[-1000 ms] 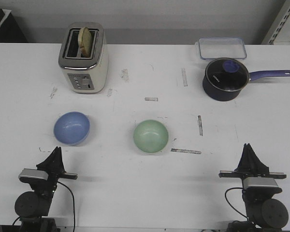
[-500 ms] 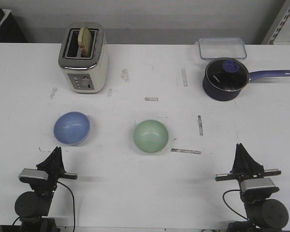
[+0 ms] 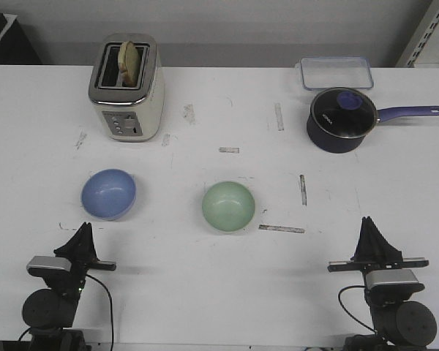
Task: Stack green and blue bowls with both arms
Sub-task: 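Move the left gripper to the outer rim of the light blue bowl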
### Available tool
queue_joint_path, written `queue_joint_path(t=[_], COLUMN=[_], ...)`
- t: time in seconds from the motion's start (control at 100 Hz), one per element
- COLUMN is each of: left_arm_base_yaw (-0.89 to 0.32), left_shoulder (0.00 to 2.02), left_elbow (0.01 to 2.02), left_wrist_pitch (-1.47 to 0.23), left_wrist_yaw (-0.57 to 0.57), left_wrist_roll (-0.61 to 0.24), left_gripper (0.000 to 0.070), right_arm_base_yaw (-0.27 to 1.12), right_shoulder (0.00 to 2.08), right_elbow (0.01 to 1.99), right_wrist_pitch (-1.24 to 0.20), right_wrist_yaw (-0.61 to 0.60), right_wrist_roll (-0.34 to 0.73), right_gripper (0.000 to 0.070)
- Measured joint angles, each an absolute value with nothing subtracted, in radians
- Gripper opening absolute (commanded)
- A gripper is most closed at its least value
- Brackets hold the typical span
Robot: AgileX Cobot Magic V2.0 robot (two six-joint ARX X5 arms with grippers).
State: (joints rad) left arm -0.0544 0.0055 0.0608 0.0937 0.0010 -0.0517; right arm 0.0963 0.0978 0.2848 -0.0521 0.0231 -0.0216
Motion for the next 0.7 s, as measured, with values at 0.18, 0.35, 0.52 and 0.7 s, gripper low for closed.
queue_joint_path(t=[0.18, 0.35, 0.52, 0.7], left_arm_base_yaw=[-0.054, -0.054, -0.054, -0.054], left_shoulder=[0.03, 0.112, 0.226, 0.368], left_elbow=[0.178, 0.245, 0.333, 0.453], left_wrist_pitch=[-0.008, -0.021, -0.025, -0.053], left_wrist_yaw=[0.001, 0.001, 0.001, 0.001], left_wrist_roll=[-0.05, -0.049, -0.05, -0.05], left_gripper=[0.0001, 0.0001, 0.0001, 0.0001], right_arm_base_yaw=[0.096, 0.096, 0.096, 0.096], right_shoulder=[0.098, 0.098, 0.098, 0.098], right_elbow=[0.285, 0.285, 0.285, 0.285], right_wrist_pitch=[-0.052, -0.052, -0.052, -0.052], right_wrist_yaw=[0.023, 0.023, 0.023, 0.023], right_wrist_roll=[-0.022, -0.022, -0.022, -0.022], right_gripper=[0.0013, 0.0013, 0.0013, 0.0013])
